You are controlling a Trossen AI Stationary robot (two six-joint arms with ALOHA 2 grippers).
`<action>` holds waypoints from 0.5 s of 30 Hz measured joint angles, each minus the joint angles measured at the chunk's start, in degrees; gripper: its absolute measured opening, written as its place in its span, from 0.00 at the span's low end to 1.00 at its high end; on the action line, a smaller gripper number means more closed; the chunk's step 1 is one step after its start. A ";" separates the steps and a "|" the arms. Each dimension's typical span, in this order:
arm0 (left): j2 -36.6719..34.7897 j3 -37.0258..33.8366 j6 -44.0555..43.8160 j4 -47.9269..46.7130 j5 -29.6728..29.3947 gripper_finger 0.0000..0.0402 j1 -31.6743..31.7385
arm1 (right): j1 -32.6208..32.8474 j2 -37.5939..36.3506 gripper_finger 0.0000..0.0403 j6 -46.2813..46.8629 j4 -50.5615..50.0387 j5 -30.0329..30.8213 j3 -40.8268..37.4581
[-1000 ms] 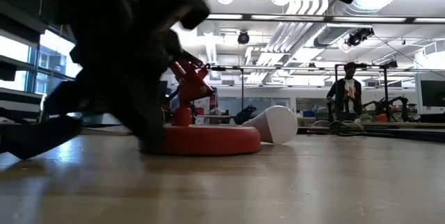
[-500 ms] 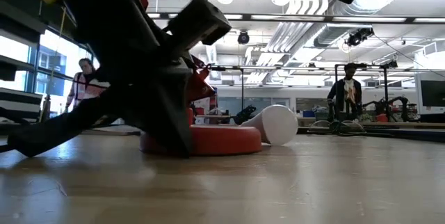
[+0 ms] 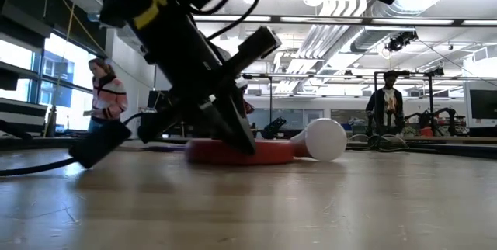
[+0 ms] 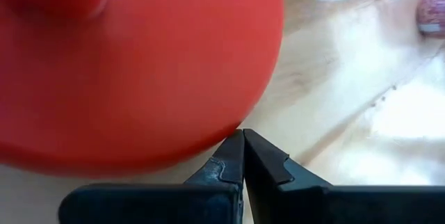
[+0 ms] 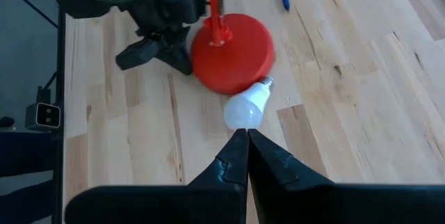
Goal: Screw lightbulb
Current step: Insert the lightbulb on the lamp
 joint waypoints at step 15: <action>-0.44 0.09 9.24 -6.08 7.44 0.00 2.60 | 0.00 0.00 0.00 -1.76 0.00 0.02 0.00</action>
